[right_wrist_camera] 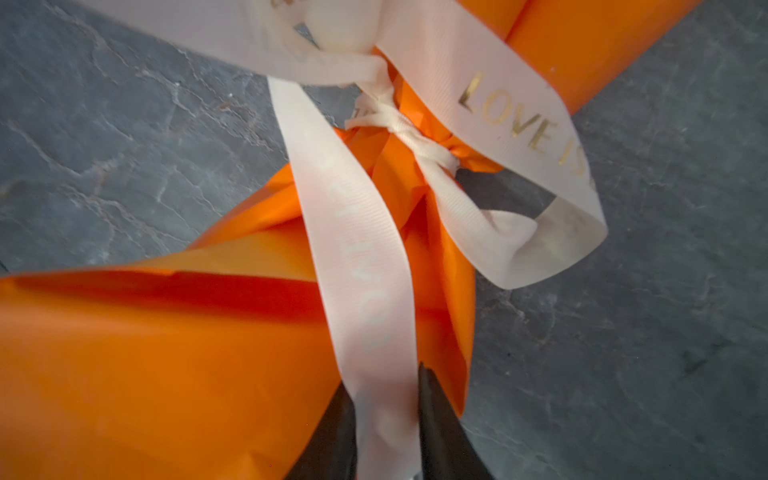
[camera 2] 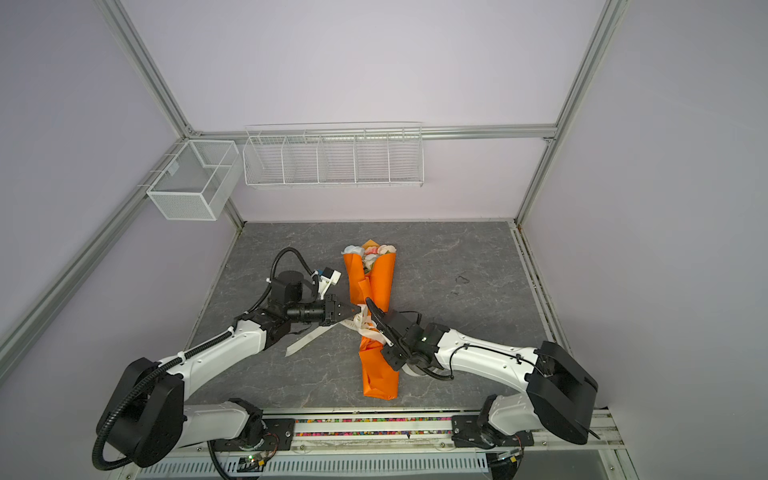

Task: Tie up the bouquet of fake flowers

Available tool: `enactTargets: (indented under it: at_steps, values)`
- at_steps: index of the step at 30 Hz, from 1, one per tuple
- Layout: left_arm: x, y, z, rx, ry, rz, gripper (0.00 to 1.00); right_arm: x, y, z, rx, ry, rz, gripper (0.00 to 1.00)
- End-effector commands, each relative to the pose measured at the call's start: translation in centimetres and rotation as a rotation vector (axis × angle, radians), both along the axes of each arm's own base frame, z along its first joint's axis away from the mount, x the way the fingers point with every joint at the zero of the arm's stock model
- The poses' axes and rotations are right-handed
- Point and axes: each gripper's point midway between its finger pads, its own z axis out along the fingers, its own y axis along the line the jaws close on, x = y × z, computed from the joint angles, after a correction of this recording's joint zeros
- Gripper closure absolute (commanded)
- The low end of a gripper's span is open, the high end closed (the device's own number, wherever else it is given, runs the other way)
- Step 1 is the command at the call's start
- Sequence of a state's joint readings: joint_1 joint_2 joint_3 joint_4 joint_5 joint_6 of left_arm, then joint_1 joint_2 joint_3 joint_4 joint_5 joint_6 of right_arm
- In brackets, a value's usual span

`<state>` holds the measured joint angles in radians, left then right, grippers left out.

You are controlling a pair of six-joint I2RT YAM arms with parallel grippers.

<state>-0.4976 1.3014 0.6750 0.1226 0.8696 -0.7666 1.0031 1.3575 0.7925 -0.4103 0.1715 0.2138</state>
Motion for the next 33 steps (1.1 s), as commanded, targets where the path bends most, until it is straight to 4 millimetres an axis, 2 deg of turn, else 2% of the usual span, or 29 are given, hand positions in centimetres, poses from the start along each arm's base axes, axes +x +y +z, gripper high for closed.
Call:
enactTargets:
  at_steps: [1, 3, 6, 10, 20, 24, 33]
  values:
    - [0.0, 0.3, 0.3, -0.003, -0.02, 0.017, 1.0, 0.3, -0.8, 1.3, 0.008, -0.055, -0.016, 0.83]
    - [0.0, 0.4, 0.1, 0.003, -0.019, 0.029, 1.0, 0.1, -1.1, 1.6, 0.026, -0.056, -0.03, 0.9]
    - [0.0, 0.7, -0.1, 0.013, -0.021, 0.05, 1.0, -0.2, -2.2, 1.9, 0.022, -0.046, -0.08, 0.93]
    - [0.1, 1.3, -0.4, 0.032, -0.035, 0.096, 1.0, -0.9, -3.7, 1.6, -0.002, 0.006, -0.159, 0.93]
    - [0.2, 4.0, -2.2, 0.122, -0.046, 0.251, 1.0, -2.6, -6.0, 0.2, -0.042, 0.139, -0.334, 0.93]
    - [-0.1, 5.0, -3.2, 0.13, -0.037, 0.308, 1.0, -2.8, -5.7, 0.2, -0.042, 0.154, -0.317, 0.93]
    - [-1.6, 6.6, -6.5, 0.213, 0.026, 0.337, 1.0, -1.2, -5.9, 1.2, -0.077, 0.131, -0.333, 0.93]
